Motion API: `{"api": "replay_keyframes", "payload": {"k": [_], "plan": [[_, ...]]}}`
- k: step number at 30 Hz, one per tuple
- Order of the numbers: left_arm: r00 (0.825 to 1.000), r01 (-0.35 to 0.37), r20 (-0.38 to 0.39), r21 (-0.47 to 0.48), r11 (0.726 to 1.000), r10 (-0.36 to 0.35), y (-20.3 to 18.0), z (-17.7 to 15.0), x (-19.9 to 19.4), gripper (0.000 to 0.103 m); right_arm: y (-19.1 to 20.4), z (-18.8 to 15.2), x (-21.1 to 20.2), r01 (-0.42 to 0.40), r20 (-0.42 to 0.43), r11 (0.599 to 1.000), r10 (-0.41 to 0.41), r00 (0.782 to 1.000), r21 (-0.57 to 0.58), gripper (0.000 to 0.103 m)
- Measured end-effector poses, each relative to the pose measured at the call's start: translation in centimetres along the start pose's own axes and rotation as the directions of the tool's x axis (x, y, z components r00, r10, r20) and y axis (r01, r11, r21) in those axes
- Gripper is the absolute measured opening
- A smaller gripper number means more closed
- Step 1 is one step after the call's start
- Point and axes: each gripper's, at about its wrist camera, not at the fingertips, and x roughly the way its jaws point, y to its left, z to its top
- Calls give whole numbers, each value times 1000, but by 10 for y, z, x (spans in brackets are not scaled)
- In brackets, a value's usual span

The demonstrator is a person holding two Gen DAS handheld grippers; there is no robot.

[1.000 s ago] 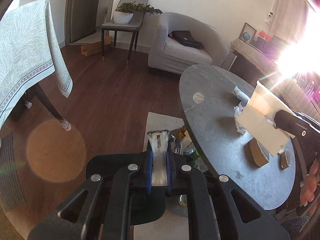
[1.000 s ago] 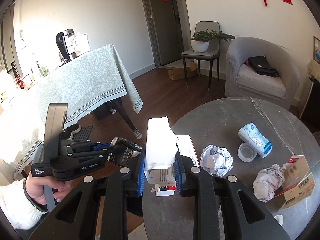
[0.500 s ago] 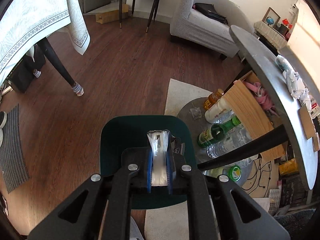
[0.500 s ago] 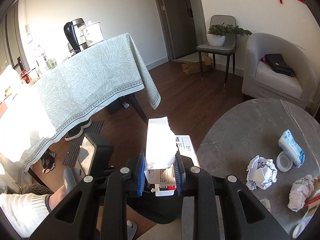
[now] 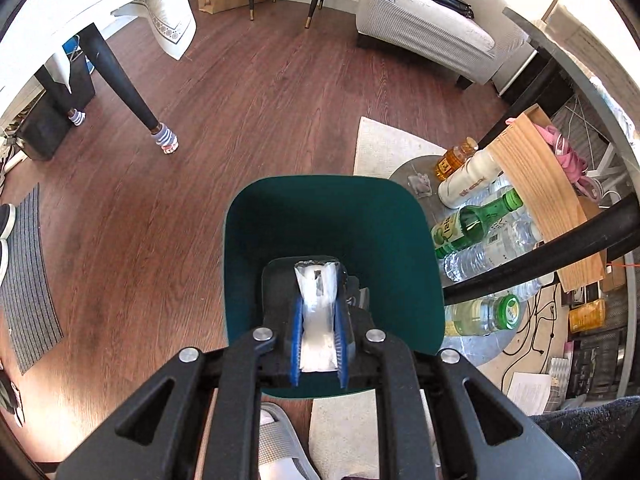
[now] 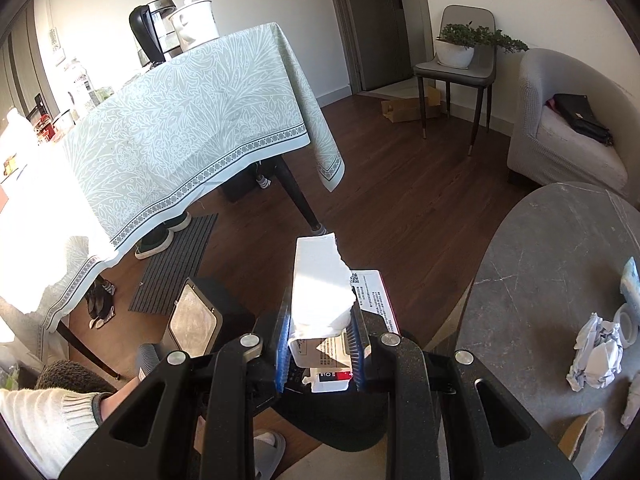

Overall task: Collect trash
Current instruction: 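Carry both items to the green bin while the left tool opens, dropping the pack, then lower the white paper box into the green bin and open the right tool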

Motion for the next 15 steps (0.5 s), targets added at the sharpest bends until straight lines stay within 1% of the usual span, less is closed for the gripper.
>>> {"api": "replay_keyframes", "payload": {"k": [2,3,4,6,11,15], "plan": [[1000,15,-11,-1,1000,-15,3,-1,2,23,4,0,8,2,-18,1000,-2,1000,-3,24],[1000,23,-9,-3,1000,-24,5,-2,2,32,5,-1,12,5,-27,1000,-5,1000,-4,24],[1000,23,-5,-1,1000,-23,6,-3,1,38,6,-2,16,6,-36,1000,-6,999,-4,24],[1000,22,6,0,1000,-22,7,-3,-2,43,7,-4,24,8,-54,1000,-8,999,-4,24],[998,38,49,-20,999,-37,17,0,-17,45,12,-10,46,25,-105,1000,-27,994,-15,24],[992,48,115,-38,998,-43,25,4,-39,45,17,-14,59,31,-131,999,-34,991,-25,24]]}}
